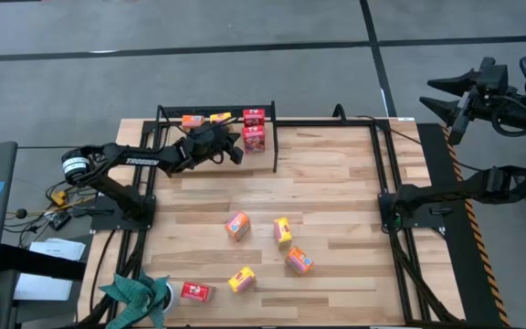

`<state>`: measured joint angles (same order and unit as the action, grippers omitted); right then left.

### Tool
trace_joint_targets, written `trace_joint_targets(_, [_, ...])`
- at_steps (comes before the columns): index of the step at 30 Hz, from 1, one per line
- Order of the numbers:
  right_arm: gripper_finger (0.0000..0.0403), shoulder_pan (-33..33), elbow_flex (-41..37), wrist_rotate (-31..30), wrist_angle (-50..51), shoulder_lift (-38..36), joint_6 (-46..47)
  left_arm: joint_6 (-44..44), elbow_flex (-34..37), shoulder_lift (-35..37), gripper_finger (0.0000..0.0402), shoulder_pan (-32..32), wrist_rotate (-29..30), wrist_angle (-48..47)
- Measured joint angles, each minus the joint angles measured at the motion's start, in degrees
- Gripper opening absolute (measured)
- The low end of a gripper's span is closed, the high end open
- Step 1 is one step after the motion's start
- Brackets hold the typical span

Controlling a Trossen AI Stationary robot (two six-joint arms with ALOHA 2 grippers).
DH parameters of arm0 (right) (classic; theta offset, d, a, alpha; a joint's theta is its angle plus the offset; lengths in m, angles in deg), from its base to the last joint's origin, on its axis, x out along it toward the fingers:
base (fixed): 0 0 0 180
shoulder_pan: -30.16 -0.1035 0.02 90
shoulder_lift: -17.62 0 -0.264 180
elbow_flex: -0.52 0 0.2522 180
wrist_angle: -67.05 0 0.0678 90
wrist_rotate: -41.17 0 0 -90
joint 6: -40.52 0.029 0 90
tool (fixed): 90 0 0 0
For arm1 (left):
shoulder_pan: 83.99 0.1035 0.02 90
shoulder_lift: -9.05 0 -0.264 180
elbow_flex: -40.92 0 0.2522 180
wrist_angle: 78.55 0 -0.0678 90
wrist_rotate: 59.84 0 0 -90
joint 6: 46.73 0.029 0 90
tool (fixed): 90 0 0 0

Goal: Stack cereal on shelf
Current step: Put the top red cereal box on the shelf aligned with the other red cereal box

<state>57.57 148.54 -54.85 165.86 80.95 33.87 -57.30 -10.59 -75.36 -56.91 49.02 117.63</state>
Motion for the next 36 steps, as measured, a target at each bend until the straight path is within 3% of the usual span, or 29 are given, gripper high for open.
trace_joint_targets(6, [0.0232, 0.01, 0.0, -0.01, 0.2, 0.0, 0.02, -2.51, 0.0, 1.07, 0.0, -0.79, -4.34, -2.07])
trace_joint_targets(14, [0.0232, 0.01, 0.0, -0.02, 0.22, 0.0, -0.67, -5.53, -0.02, 3.08, 0.0, -4.06, -1.47, -7.77])
trace_joint_targets(23, [0.0232, 0.01, 0.0, -0.02, 0.22, -0.02, -1.38, -7.31, -0.07, -0.16, 0.0, -4.23, -4.68, -1.62])
trace_joint_targets(36, [0.0232, 0.01, 0.0, -0.02, 0.2, -0.02, -1.54, -5.85, -0.04, -0.17, 0.0, -3.78, -2.0, -1.96])
